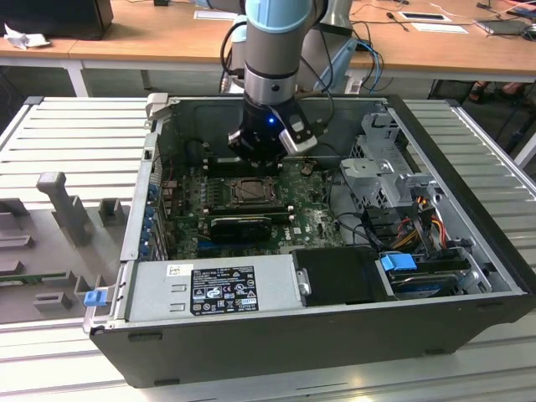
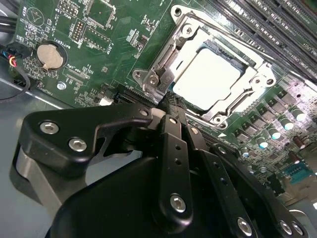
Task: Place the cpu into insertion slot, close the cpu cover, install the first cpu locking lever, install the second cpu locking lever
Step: 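Install the second cpu locking lever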
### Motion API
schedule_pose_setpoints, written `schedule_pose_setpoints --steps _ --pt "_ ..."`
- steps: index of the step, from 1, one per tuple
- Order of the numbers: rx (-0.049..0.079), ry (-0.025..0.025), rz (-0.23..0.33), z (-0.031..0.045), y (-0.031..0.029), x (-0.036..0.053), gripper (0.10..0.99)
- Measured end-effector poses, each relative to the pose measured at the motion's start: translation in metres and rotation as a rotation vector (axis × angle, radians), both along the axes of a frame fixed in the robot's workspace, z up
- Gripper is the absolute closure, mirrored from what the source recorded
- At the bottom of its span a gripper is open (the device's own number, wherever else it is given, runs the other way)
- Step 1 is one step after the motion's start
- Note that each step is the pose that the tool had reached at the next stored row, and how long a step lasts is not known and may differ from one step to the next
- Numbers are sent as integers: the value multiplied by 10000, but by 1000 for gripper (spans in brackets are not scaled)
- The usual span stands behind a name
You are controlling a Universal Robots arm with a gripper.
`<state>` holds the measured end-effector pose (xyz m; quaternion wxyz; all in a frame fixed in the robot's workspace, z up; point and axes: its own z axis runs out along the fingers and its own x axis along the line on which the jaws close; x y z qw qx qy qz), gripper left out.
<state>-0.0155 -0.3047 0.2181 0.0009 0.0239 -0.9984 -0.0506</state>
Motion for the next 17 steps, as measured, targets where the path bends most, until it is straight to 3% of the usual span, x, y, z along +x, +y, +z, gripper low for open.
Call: schedule_pose_setpoints --steps 3,7,9,11,17 --pt "1 -1 -2 0 -41 0 980" --pt "4 -1 0 64 -47 0 980" --pt "8 0 -1 142 -47 -1 980" --pt "12 1 0 280 -48 -1 980" --pt "14 0 -1 292 -119 -1 980"
